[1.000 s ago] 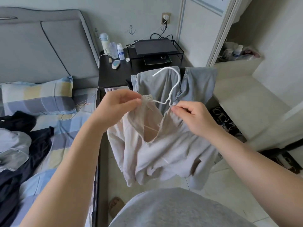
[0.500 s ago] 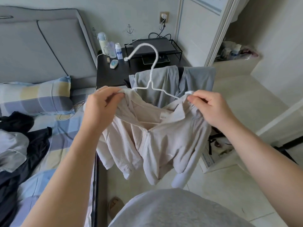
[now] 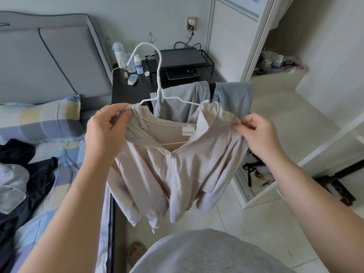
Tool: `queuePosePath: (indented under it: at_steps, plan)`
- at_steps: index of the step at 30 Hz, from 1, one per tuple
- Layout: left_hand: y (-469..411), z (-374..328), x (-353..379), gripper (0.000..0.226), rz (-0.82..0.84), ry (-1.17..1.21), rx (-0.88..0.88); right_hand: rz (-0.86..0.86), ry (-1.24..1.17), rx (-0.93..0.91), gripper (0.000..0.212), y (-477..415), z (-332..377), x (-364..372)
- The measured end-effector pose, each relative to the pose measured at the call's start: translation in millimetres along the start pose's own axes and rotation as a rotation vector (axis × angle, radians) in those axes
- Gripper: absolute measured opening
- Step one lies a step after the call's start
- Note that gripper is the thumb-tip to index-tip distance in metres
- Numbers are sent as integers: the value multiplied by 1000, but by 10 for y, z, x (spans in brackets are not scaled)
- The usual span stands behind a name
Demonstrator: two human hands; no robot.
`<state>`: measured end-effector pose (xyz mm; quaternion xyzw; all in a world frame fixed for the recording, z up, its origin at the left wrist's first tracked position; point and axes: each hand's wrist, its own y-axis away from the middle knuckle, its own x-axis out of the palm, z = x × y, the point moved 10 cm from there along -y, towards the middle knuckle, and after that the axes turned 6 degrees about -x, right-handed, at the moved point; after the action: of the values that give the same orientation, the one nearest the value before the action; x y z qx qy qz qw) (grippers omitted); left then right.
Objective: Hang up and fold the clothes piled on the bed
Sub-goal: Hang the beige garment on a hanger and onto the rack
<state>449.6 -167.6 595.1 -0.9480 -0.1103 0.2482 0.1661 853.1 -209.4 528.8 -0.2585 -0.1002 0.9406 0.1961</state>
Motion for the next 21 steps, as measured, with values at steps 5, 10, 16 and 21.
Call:
queuePosePath:
  at_steps: [5,10,16,21]
  plan:
    - [-15,-8,15,18,-31,13,-11,20,100,-26,23,-106,79,-137]
    - [-47,-42,-69,24,-56,-56,48,22,86,-199,24,-192,388,-353]
    - [-89,-128,13,24,53,52,88,4,168,31,14,-394,174,-315]
    - [-96,-81,54,15,58,67,40,379,75,-242,22,-44,771,172]
